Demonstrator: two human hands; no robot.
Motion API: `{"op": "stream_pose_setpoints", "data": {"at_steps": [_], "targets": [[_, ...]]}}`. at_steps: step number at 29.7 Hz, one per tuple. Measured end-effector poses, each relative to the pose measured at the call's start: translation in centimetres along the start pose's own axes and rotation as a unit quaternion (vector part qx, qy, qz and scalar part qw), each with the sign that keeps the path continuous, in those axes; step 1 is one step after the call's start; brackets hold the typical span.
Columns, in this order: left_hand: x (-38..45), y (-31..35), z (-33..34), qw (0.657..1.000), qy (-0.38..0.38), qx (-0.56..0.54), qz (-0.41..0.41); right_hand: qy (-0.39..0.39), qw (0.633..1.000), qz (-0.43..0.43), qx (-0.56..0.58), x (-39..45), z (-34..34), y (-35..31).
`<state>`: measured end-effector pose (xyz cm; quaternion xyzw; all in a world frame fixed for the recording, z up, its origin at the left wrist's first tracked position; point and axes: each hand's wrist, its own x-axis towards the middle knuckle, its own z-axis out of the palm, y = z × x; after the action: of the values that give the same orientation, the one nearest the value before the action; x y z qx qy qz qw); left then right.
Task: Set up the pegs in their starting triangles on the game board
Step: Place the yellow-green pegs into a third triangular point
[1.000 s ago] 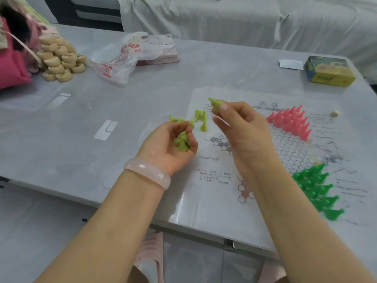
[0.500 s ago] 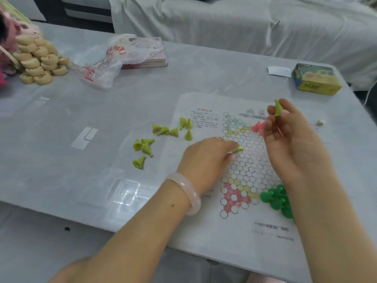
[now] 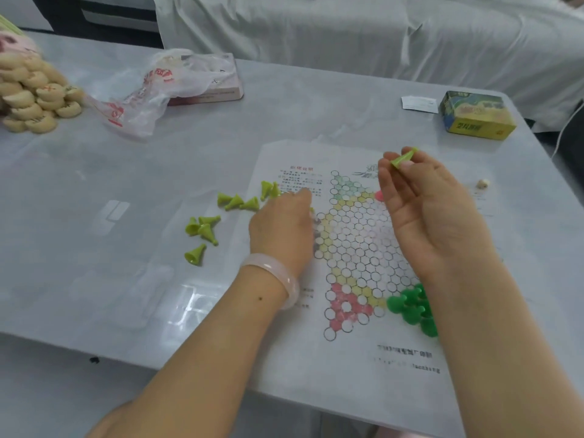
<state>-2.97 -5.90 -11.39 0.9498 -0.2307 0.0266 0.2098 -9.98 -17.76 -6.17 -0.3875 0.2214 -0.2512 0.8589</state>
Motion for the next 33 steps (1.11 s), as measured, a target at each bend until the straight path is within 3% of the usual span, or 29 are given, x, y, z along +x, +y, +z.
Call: {"op": "stream_pose_setpoints", "data": {"at_steps": [4,7,11,14,15,16,18,20,21,23,25,33], "targets": [[0.3,-3.1,-1.6,0.998,0.028,0.028,-0.050,-0.017,0.998,0.017,-0.065,-0.5,0.9,1.5],[0.1,-4.6,-2.6,0.996,0.035,0.018,-0.079,-0.034,0.984,0.018,-0.176,-0.7,1.2,2.7],[-0.2,-5.9,-3.3,0.996,0.046,-0.033,-0.075,-0.045,0.920,-0.028,-0.389,-0.7,1.4,4.7],[-0.1,-6.1,-4.2,0.972,0.063,-0.201,-0.105,-0.070,0.871,-0.057,-0.482,-0.6,1.7,6.4],[-0.1,-6.0,-4.6,0.940,0.052,-0.308,-0.141,-0.080,0.854,-0.065,-0.509,-0.6,1.9,6.9],[-0.1,-6.0,-5.0,0.882,0.031,-0.430,-0.190,-0.086,0.837,-0.074,-0.535,-0.5,2.0,7.4],[-0.1,-6.2,-5.8,0.716,-0.025,-0.638,-0.282,-0.092,0.809,-0.093,-0.573,-0.5,2.2,8.1],[-0.3,-6.8,-6.4,0.568,-0.056,-0.750,-0.335,-0.100,0.795,-0.103,-0.590,-0.5,2.3,8.4],[-0.4,-7.1,-6.6,0.515,-0.056,-0.781,-0.349,-0.105,0.790,-0.105,-0.595,-0.5,2.3,8.5],[-0.6,-7.7,-6.8,0.441,-0.043,-0.821,-0.360,-0.114,0.781,-0.111,-0.604,-0.5,2.1,8.6],[-0.8,-7.9,-7.1,0.409,-0.038,-0.840,-0.355,-0.120,0.776,-0.118,-0.608,-0.5,2.1,8.8],[-1.3,-7.8,-7.4,0.426,-0.041,-0.837,-0.341,-0.137,0.741,-0.144,-0.641,-0.6,2.0,8.9]]}}
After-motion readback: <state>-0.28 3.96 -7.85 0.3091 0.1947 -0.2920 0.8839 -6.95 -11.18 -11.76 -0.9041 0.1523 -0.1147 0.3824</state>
